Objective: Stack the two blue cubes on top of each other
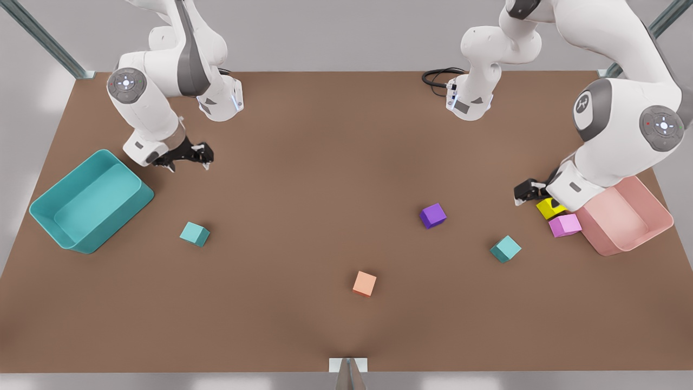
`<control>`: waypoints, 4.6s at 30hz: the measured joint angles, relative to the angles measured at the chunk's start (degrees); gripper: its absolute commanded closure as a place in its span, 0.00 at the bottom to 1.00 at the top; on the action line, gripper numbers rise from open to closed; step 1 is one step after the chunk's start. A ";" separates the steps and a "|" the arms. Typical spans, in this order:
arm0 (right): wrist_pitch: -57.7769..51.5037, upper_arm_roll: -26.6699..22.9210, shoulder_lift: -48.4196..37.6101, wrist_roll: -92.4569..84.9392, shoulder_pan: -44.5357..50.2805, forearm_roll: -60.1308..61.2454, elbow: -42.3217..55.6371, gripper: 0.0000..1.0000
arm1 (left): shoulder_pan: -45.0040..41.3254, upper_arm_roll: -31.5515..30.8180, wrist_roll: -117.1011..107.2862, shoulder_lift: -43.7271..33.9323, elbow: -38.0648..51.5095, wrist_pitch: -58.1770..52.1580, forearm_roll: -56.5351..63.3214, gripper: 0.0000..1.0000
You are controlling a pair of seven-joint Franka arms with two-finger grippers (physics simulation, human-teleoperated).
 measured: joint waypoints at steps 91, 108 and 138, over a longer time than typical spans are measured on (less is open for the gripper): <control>33.59 -3.26 38.99 -58.20 -9.83 -17.75 -0.47 0.00 | 5.32 -1.77 -14.51 8.91 1.26 -0.21 2.87 0.00; 37.64 -3.37 42.38 -57.64 -9.54 -17.76 -2.50 0.42 | 2.13 -11.61 -21.86 5.86 1.88 -5.17 4.85 0.00; 12.81 2.07 66.50 -24.72 46.32 -15.47 59.58 0.53 | 17.77 -11.80 -57.19 14.32 -25.04 29.15 0.75 0.00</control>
